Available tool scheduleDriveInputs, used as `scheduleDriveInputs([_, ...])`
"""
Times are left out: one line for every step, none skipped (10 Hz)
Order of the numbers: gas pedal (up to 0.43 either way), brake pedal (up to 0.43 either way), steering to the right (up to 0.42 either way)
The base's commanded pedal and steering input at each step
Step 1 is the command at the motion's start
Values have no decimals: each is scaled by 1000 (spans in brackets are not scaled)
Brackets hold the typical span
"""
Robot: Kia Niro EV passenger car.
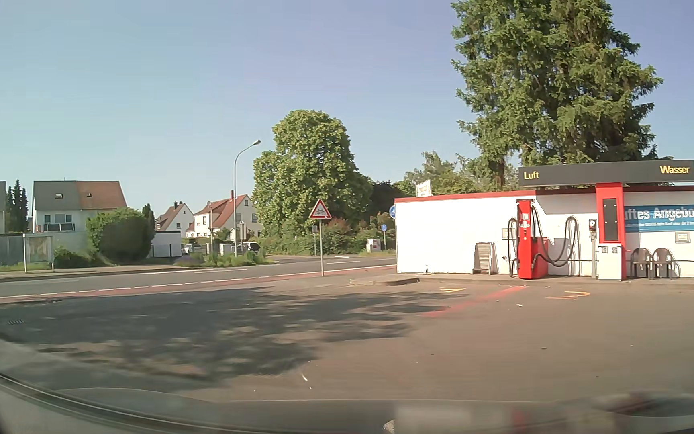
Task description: Follow the waypoints while adhering to traffic rules and regulations
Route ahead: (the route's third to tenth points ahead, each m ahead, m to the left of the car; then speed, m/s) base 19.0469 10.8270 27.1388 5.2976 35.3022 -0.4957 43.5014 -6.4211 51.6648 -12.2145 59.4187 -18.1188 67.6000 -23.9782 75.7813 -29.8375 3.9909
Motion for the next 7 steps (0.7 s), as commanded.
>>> scheduleDriveInputs([87, 30, -356])
scheduleDriveInputs([59, 30, -352])
scheduleDriveInputs([0, 30, -352])
scheduleDriveInputs([0, 30, -350])
scheduleDriveInputs([0, 30, -346])
scheduleDriveInputs([0, 30, -340])
scheduleDriveInputs([0, 30, -331])
